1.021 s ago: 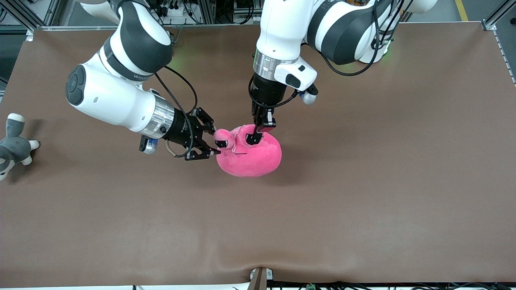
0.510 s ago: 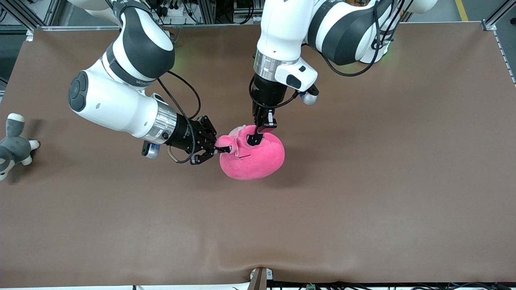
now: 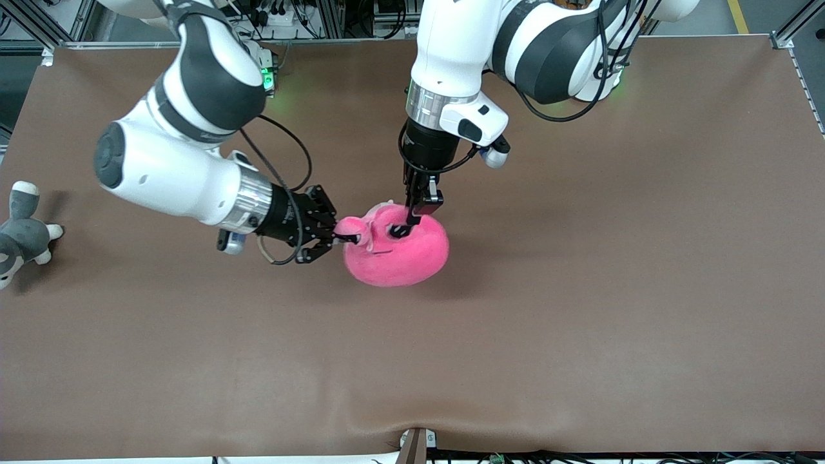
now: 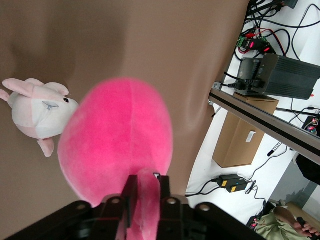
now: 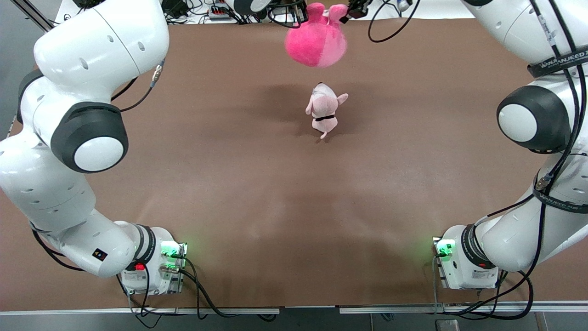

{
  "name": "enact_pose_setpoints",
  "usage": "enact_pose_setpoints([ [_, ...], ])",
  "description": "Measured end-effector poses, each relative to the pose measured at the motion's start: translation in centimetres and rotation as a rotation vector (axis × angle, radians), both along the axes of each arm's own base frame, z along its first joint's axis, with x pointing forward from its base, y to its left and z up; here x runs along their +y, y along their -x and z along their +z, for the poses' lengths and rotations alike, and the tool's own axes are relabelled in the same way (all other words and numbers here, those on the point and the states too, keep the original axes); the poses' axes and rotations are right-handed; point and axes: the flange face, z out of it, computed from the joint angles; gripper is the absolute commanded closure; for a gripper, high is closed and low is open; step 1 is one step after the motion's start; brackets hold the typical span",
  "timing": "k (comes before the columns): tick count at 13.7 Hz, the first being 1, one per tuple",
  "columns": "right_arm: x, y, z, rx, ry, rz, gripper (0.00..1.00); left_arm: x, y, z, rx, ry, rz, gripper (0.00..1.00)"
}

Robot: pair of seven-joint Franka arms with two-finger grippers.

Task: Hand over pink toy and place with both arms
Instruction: 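Grasp the pink plush with the right gripper while the left gripper releases, then carry the pink plush with the right gripper while the left gripper withdraws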

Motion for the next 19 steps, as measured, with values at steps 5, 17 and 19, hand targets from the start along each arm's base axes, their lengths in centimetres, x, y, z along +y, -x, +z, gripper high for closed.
enact_pose_setpoints([
  [5, -6.6, -1.6, 1.4, 0.059, 0.010, -0.017, 1.00, 0.3, -0.3, 0.5, -0.011, 0.004, 0.007, 0.00],
  [17, -33.3, -0.7, -5.1, 0.001, -0.128, 0.452, 1.00, 15.3, -6.8, 3.0, 0.074, -0.298, -0.080, 0.00],
  [19, -37.7, -0.2, -9.2, -0.034, -0.164, 0.518, 1.00, 18.5, -6.7, 3.7, 0.147, -0.370, -0.170, 0.00],
])
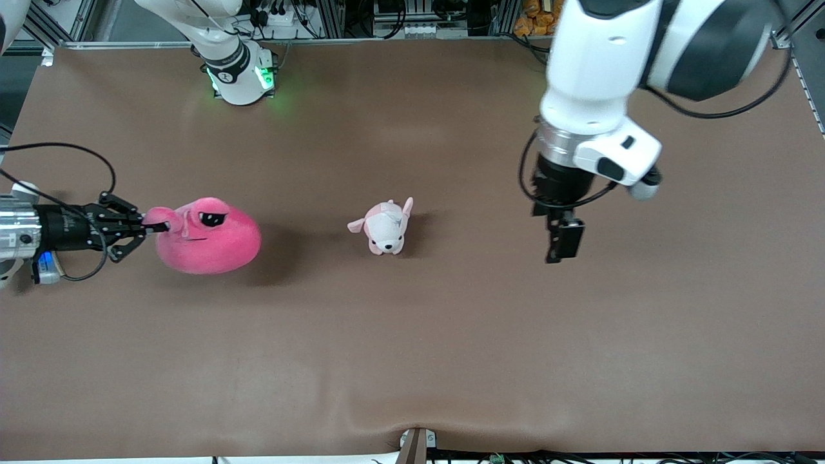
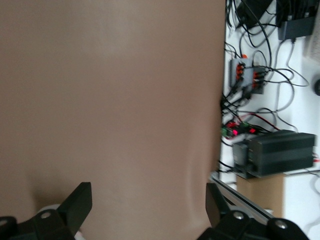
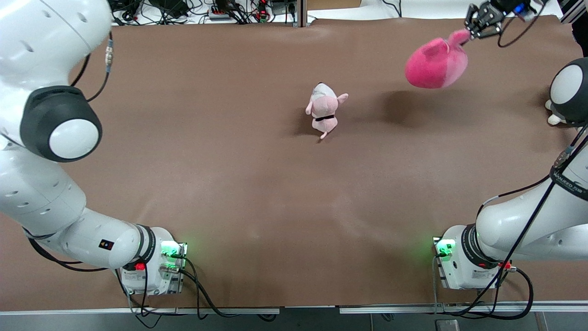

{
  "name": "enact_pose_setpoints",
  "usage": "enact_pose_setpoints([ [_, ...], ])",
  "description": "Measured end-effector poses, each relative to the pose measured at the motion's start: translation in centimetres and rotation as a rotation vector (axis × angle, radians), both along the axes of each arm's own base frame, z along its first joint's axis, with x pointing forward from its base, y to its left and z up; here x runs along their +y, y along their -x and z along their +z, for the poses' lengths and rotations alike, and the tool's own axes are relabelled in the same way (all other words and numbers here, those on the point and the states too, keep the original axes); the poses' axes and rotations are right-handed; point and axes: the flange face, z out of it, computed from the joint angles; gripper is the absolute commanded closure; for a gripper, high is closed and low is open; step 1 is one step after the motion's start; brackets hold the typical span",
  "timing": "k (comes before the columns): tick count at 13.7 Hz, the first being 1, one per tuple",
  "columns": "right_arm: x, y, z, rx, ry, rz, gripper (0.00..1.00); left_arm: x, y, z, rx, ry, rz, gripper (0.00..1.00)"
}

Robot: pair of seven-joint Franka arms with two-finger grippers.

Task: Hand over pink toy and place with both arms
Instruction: 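Carry the pink plush with the right gripper while the left gripper withdraws, then lower the pink plush onto the table and open the right gripper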

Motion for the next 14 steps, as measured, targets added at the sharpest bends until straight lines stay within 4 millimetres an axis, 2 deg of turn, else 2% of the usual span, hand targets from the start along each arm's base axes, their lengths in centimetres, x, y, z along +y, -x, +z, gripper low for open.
enact_pose_setpoints([
  [3, -4.8, -0.5, -6.8, -0.059, 0.026, 0.080, 1.00, 5.3, -0.1, 2.3, 0.065, -0.044, -0.128, 0.00],
  [6, -8.1, -0.5, -12.7, -0.093, 0.021, 0.129, 0.99, 8.5, -1.0, 2.8, 0.089, -0.043, -0.223, 0.00],
  [7, -9.4, -0.2, -14.2, -0.100, 0.019, 0.139, 0.82, 9.8, -1.4, 2.7, 0.105, -0.030, -0.276, 0.00],
  [8, -10.7, 0.2, -15.1, -0.102, 0.020, 0.142, 0.46, 11.4, -1.8, 2.7, 0.118, -0.020, -0.331, 0.00],
  [9, -11.8, 0.5, -15.5, -0.104, 0.025, 0.144, 0.00, 13.2, -2.2, 2.7, 0.133, -0.017, -0.384, 0.00],
  [12, -12.2, 0.3, -14.9, -0.110, 0.057, 0.176, 0.00, 17.4, -1.9, 2.6, 0.164, -0.008, -0.516, 0.00],
  [13, -11.8, -0.2, -14.1, -0.124, 0.060, 0.190, 0.00, 18.7, -1.5, 2.8, 0.167, 0.001, -0.562, 0.00],
  [14, -11.0, -0.7, -12.4, -0.135, 0.056, 0.212, 0.00, 20.2, -1.0, 3.1, 0.168, 0.010, -0.611, 0.00],
])
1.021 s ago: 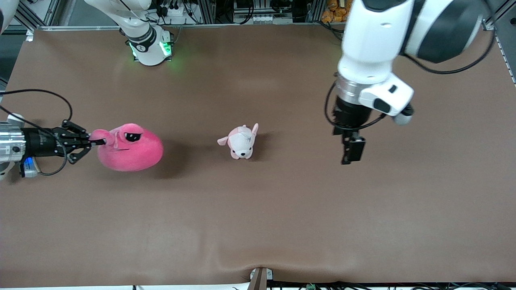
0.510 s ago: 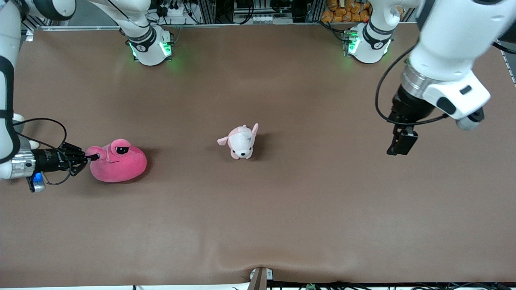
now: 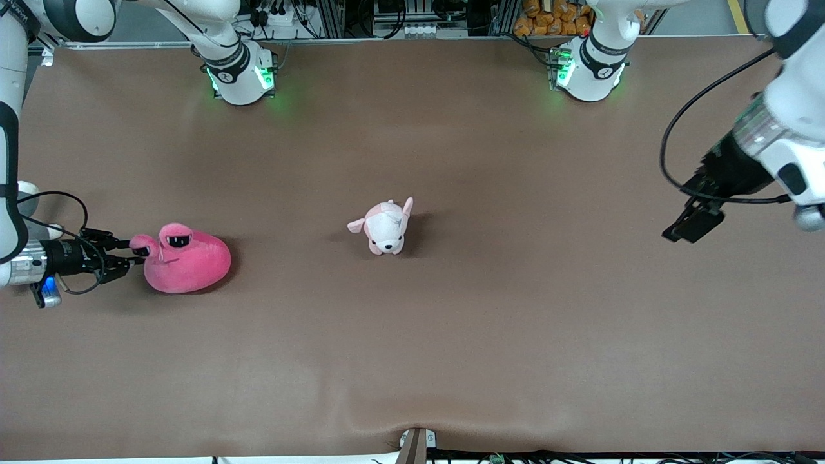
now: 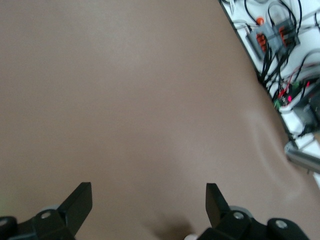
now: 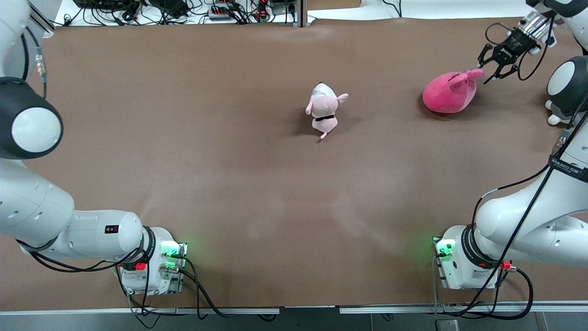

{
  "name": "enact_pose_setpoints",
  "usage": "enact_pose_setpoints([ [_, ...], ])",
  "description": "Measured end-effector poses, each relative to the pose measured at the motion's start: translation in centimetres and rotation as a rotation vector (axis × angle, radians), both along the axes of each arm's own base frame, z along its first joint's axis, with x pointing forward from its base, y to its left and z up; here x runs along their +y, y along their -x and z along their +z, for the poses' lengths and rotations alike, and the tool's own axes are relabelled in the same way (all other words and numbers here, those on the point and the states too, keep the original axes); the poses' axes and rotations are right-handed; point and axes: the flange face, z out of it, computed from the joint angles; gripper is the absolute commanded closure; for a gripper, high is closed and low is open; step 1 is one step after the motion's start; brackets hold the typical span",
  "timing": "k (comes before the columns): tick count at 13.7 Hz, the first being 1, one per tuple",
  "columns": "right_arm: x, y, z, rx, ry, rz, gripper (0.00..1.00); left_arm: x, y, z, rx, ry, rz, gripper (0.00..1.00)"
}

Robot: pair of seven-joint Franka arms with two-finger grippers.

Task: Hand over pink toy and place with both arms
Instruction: 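Lower the pink plush onto the table and open the right gripper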

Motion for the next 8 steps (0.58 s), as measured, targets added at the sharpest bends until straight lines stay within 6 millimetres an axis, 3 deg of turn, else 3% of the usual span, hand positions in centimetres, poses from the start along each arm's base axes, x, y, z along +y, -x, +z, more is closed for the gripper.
enact_pose_setpoints([
  [3, 3.6, -1.3, 7.7, -0.028, -0.022, 0.102, 0.00, 4.3, 1.6, 0.1, 0.011, -0.012, -0.166, 0.00],
  [8, 15.3, -2.5, 19.7, -0.155, 0.107, 0.356, 0.00, 8.1, 3.4, -0.6, 0.081, -0.044, -0.516, 0.00],
])
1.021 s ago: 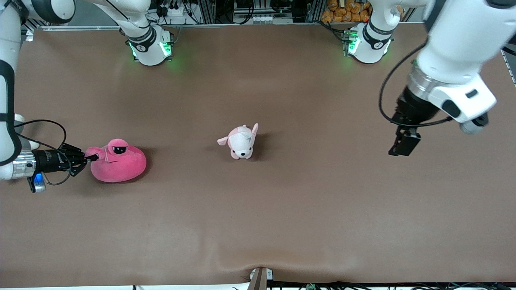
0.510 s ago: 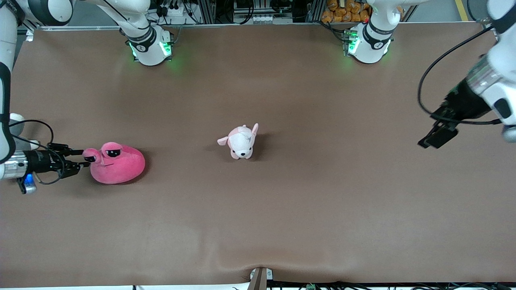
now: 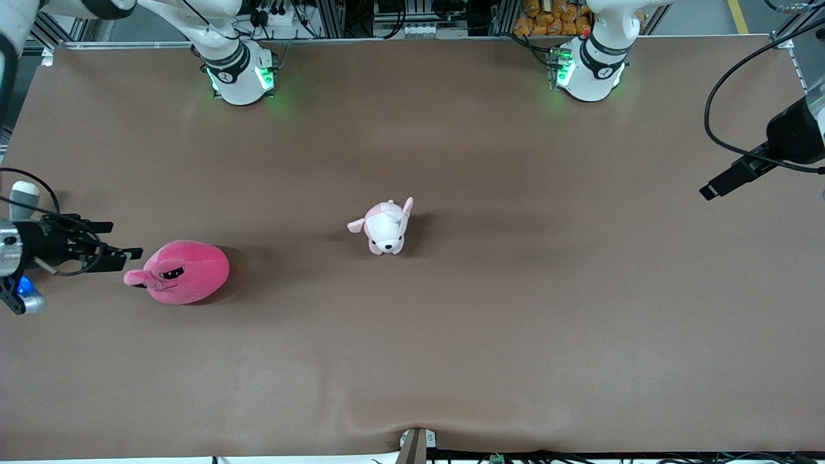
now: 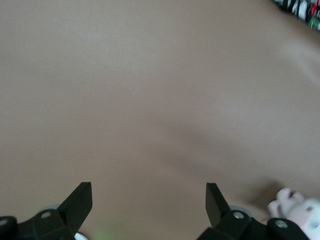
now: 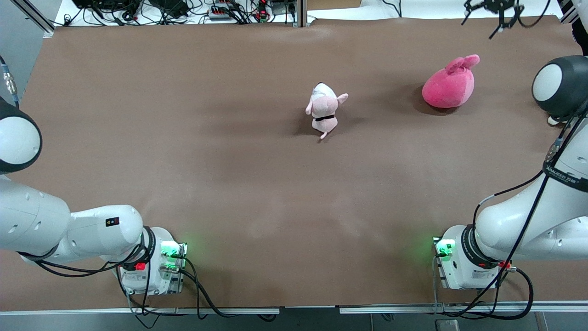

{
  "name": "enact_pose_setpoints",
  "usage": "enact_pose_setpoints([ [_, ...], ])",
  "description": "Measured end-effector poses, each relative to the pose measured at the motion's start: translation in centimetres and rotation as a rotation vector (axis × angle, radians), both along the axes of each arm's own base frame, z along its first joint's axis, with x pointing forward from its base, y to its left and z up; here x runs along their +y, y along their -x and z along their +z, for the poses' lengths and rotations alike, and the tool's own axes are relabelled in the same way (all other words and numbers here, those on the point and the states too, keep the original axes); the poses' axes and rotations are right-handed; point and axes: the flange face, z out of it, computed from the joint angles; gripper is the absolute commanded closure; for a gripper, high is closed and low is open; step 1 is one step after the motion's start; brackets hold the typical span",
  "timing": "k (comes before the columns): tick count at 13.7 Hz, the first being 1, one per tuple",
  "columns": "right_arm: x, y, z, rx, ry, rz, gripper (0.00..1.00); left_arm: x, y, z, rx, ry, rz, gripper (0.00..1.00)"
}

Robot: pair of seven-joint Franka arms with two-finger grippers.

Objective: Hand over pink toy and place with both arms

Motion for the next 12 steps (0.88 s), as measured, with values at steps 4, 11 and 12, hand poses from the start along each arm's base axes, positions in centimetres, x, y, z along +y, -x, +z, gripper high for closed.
enact_pose_setpoints([
  [4, 2.6, 2.2, 8.7, -0.124, 0.029, 0.067, 0.00, 1.6, 0.7, -0.6, 0.052, 0.005, -0.283, 0.00],
  [11, 3.4, 7.6, 15.9, -0.126, 0.036, 0.107, 0.00, 2.5, 1.3, -0.5, 0.074, 0.010, -0.499, 0.00],
  [12, 3.3, 8.3, 16.6, -0.120, 0.036, 0.112, 0.00, 2.3, 1.3, -0.4, 0.073, 0.010, -0.501, 0.00],
])
